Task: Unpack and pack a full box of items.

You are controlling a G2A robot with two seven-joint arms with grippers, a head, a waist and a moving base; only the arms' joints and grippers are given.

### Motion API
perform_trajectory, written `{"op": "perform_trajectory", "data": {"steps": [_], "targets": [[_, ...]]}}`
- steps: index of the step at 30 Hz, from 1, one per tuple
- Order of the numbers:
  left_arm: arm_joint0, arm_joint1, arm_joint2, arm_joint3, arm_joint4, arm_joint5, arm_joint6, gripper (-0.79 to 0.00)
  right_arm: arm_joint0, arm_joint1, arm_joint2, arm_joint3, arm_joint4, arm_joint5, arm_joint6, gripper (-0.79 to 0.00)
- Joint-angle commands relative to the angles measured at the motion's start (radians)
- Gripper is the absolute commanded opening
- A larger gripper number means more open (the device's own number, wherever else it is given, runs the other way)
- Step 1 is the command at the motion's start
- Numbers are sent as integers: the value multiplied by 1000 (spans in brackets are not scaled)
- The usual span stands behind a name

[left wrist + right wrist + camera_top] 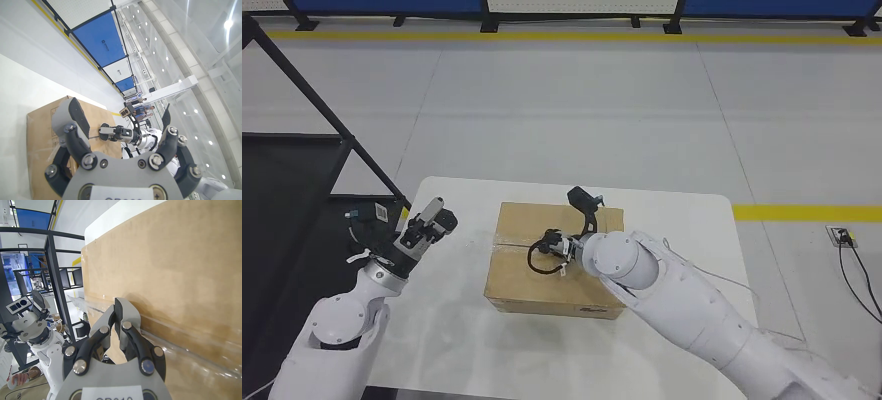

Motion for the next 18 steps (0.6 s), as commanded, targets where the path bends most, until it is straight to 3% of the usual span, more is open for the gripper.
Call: {"op": "perform_trajectory", "data": {"steps": [1, 11, 18], "targets": [[21, -1, -10, -6, 1, 2, 27, 0, 12, -21, -9, 27, 17, -13, -8, -785], [156, -5, -78, -96, 13, 38, 177, 0, 75, -151, -76, 193, 83, -90, -23, -785], [225, -8, -118, -147, 30, 40, 219, 0, 100, -241, -106, 302, 112, -172, -38, -785]]}}
